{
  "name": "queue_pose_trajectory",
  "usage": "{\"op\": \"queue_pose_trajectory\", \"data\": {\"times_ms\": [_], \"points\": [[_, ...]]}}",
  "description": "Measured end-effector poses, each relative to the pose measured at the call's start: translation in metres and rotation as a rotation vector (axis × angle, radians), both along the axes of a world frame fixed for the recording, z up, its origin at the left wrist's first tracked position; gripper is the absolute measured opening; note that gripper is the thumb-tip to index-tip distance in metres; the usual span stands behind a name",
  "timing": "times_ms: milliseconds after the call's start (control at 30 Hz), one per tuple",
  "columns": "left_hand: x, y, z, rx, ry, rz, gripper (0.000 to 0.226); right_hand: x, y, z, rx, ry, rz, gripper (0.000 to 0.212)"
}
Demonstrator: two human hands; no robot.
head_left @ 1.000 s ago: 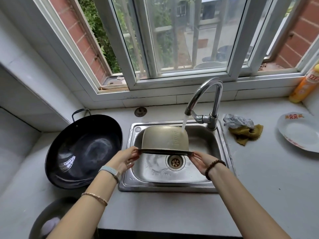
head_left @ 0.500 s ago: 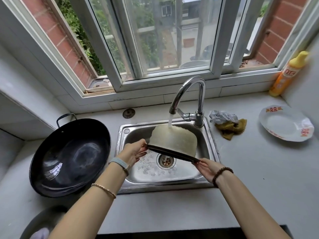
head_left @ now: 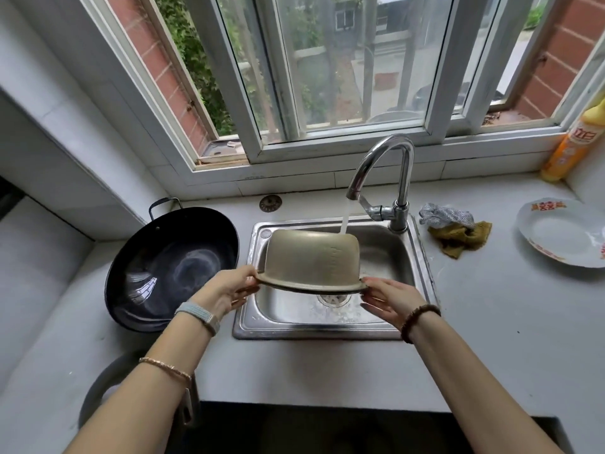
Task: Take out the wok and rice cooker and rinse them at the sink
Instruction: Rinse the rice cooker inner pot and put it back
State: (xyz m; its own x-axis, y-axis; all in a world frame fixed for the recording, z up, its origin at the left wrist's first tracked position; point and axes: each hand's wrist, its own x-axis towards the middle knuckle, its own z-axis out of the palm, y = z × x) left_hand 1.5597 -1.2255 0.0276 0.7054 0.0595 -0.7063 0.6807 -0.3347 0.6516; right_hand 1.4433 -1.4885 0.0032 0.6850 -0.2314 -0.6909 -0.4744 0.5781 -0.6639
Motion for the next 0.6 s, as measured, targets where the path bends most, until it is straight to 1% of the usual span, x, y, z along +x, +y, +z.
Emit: {"op": "queue_pose_trajectory", "data": {"times_ms": [100, 200, 267, 333, 467, 500, 533, 600], "points": [[-0.006, 0.018, 0.013, -0.021, -0.026, 0.031, 0.011, 0.005, 0.013, 0.013, -0.209, -0.121, 0.039, 0.008], [-0.008, 0.032, 0.03, -0.041, -0.029, 0.061, 0.014, 0.009, 0.024, 0.025, -0.461, -0.297, 0.092, 0.024], [-0.008, 0.041, 0.041, -0.088, -0.021, 0.062, 0.02, 0.011, 0.027, 0.031, -0.714, -0.446, 0.192, 0.028], [-0.009, 0.048, 0.051, -0.127, -0.025, 0.051, 0.025, 0.013, 0.031, 0.036, -1.006, -0.575, 0.266, 0.027], [-0.014, 0.057, 0.067, -0.075, -0.087, 0.11, 0.031, 0.021, 0.038, 0.051, -1.492, -0.711, 0.183, 0.016], [-0.015, 0.059, 0.071, -0.067, -0.09, 0.114, 0.032, 0.023, 0.039, 0.055, -1.566, -0.742, 0.159, 0.017], [-0.016, 0.06, 0.073, -0.068, -0.09, 0.113, 0.033, 0.024, 0.039, 0.058, -1.597, -0.775, 0.143, 0.017], [-0.017, 0.063, 0.077, -0.084, -0.083, 0.121, 0.035, 0.027, 0.041, 0.063, -1.589, -0.829, 0.136, 0.017]]}}
